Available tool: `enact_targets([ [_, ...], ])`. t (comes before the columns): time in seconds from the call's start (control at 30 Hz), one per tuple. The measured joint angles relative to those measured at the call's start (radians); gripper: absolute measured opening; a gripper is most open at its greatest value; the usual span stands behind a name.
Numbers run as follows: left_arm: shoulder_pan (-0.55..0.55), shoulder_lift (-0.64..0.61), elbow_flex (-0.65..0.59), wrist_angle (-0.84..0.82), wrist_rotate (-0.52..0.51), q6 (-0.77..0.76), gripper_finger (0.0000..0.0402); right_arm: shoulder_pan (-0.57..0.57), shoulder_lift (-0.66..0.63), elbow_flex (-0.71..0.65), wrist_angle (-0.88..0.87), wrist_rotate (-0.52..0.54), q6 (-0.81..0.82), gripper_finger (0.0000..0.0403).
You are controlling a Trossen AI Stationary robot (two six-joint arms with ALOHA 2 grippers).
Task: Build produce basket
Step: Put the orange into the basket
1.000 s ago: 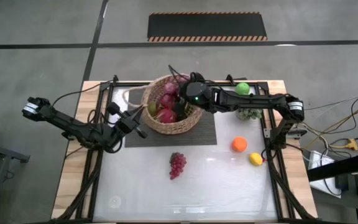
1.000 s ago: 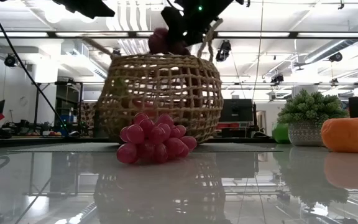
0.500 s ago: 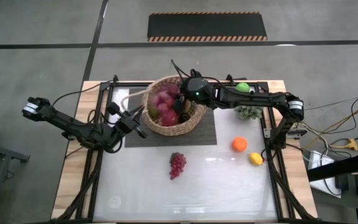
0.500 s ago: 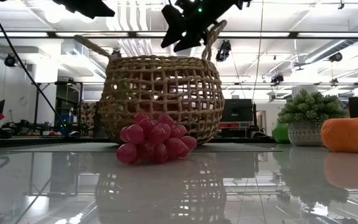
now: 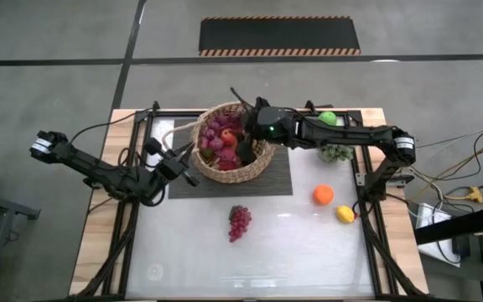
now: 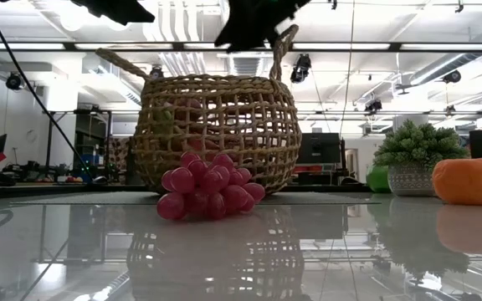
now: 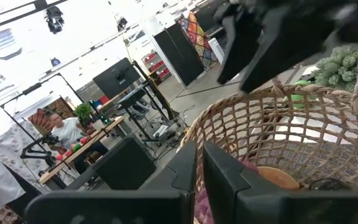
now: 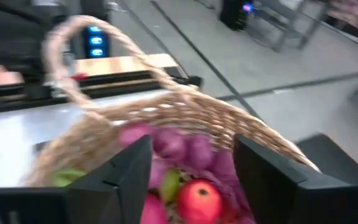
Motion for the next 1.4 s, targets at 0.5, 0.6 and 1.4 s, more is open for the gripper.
enact_targets([
  [0.5,-0.002,0.001,-0.012,0.005,0.359,-0.278,0.0010,0.320,-0.272,-0.040,-0.292,-0.029,-0.167,0.0053],
  [0.6,-0.002,0.025,-0.027,0.018,0.548,-0.376,0.0010,0.350,-0.349,-0.128,-0.271,-0.028,-0.098,0.0033],
  [1.4,-0.002,0.339,0.045,0.271,0.618,-0.428,0.0010,0.381,-0.679,-0.897,0.213,-0.030,-0.034,0.0009],
])
